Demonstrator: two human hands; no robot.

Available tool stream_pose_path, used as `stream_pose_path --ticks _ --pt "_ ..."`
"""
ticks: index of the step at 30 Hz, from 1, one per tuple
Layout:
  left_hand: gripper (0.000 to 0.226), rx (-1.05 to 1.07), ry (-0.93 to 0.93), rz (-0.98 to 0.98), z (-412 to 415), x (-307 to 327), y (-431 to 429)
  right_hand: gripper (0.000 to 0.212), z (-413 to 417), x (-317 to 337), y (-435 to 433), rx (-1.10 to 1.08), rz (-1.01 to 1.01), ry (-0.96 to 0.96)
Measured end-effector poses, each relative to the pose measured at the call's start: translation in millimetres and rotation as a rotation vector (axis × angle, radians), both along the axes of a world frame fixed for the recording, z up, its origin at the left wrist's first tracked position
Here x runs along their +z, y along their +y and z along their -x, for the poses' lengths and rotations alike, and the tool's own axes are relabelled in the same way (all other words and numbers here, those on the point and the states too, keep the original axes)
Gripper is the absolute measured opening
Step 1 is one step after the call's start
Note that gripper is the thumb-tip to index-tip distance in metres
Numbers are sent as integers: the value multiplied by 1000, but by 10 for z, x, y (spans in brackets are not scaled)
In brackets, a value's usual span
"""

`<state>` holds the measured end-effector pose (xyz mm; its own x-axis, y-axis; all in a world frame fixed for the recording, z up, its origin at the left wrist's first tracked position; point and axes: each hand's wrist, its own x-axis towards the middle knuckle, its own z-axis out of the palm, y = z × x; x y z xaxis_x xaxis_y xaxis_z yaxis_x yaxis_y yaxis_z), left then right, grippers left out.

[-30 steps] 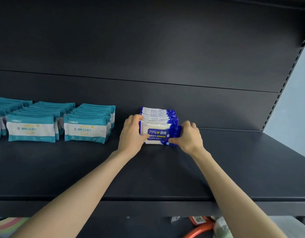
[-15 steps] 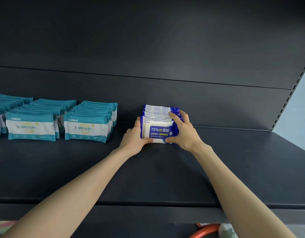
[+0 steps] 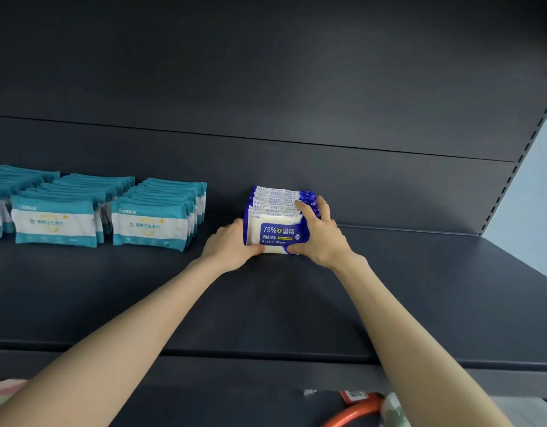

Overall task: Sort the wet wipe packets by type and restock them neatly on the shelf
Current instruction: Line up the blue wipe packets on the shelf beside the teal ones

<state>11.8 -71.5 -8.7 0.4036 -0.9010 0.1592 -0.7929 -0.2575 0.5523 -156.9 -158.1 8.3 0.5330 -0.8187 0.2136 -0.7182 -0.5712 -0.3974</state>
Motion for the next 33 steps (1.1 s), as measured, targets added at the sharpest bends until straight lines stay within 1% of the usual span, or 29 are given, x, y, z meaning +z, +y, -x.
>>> stream_pose_path --ticks 2,3,5,8,10,13,16,20,23,25,27,29,31,33 --pt "55 59 -85 -14 49 93 118 96 51 67 102 -18 2 -20" --pt "56 83 -137 -4 90 152 204 93 95 108 177 -24 11 -44" --pt "53 85 -209 49 209 279 428 79 210 190 370 -27 47 -127" --pt "42 -23 -197 189 477 434 849 52 478 267 727 -27 136 -288" --pt "35 -95 -162 280 713 473 1162 40 718 231 1007 -41 207 -362" --pt "28 -173 -155 394 1101 325 1603 25 1138 -19 1461 -48 307 -460" --pt "20 -207 -117 442 1494 -11 1943 18 1618 -426 1869 -47 311 -517" --pt "18 -250 -61 347 2057 -593 2224 13 2305 -1103 2280 -103 164 -459" --pt "14 -252 -3 229 2497 -1123 2308 13 2769 -1673 2441 -147 58 -413" --pt "14 -247 48 148 2808 -1495 2331 8 3086 -2015 2487 -179 -17 -369" --pt "16 -246 76 38 3133 -1876 2332 8 3413 -2340 2495 -212 -124 -324" --pt "17 -209 124 -53 3504 -2298 2296 10 3771 -2729 2432 -224 -236 -267" --pt "15 -170 180 -131 3726 -2633 2305 10 3979 -3010 2403 -219 -295 -218" --pt "14 -92 245 -214 4062 -3112 2270 10 4240 -3413 2328 -201 -384 -156"
